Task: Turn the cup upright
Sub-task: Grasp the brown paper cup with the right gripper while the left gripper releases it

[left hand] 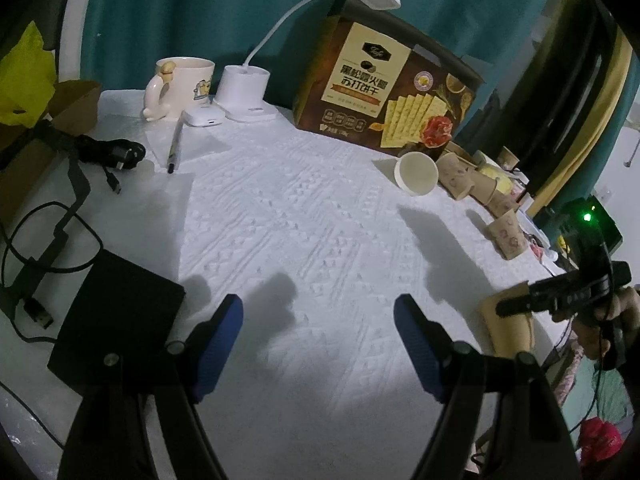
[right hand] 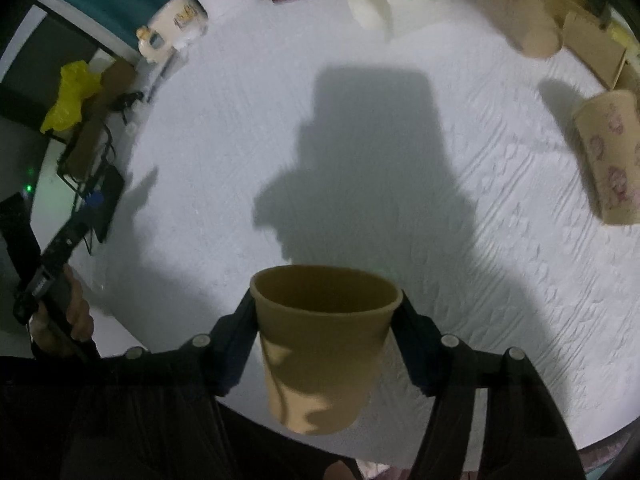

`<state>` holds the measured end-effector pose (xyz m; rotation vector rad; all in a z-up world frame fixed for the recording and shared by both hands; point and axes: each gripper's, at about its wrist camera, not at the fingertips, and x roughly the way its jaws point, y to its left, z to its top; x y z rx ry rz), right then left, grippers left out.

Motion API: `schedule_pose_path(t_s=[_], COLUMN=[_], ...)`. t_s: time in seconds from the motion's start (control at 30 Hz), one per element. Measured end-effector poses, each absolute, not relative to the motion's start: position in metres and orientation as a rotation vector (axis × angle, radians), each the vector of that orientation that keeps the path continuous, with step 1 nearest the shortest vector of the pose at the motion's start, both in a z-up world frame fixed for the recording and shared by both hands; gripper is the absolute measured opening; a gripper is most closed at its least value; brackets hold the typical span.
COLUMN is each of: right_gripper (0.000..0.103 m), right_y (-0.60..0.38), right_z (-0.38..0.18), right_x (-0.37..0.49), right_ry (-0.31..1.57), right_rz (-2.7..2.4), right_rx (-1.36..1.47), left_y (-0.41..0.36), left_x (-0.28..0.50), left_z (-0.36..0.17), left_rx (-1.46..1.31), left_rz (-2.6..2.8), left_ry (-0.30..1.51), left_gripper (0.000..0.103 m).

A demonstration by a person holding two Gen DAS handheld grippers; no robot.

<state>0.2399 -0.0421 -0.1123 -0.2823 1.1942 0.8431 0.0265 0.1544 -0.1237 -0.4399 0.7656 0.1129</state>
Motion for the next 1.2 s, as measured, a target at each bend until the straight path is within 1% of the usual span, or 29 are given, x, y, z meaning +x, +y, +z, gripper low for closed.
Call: schedule_pose_path(t_s=[0.07,0.2,0.27,0.37,0.43,0.57,0.87,1.2], right_gripper=[0.061,0.061,0.061,0.061,0.061,0.061,0.062,0.062], right_y=[-0.045,-0.048,-0.05,-0.049,-0.046,-0.047,-0.059,-0.075], right_z=[-0.102,-0.086,-0.087,-0.095,-0.103,-0.113,-0.127,-0.136], right_x=[0.236,0.222,0.217,0.203,0.195,0.182,0.142,0.13], right_ry=[1.09,0.817,0.711,0.542,0.472,0.406,0.304,0.298], right_rz=[0.823,0.78,0.758,0.699,0.683,0.654,0.622,0.618], right_rx=[-0.286,-0.273,-0.244,-0.281,-0.289,-0.247,-0.272,-0.204], left_y=[0.151,0.14,0.135,0.125,0.12,0.112,0.103,0.087], left_x=[0.028,0.028,0.029,0.029,0.03,0.029,0.033,0.035], left_z=[-0.122,-0.119,-0.115,-0.108,-0.104,-0.099,-0.093,-0.09], left_rx=[-0.435,-0.433,-0.424,-0.4,-0.386,-0.396,-0.429,-0.327], left_rz=[0.104,0.099,0.1,0.096,0.1,0.094,0.111,0.137], left_ry=[0.761,0.738,0.728,0.696,0.676,0.637,0.581,0.55], left_gripper=[0.078,0.078,0.078,0.078,0.078,0.078,0.078,0.078])
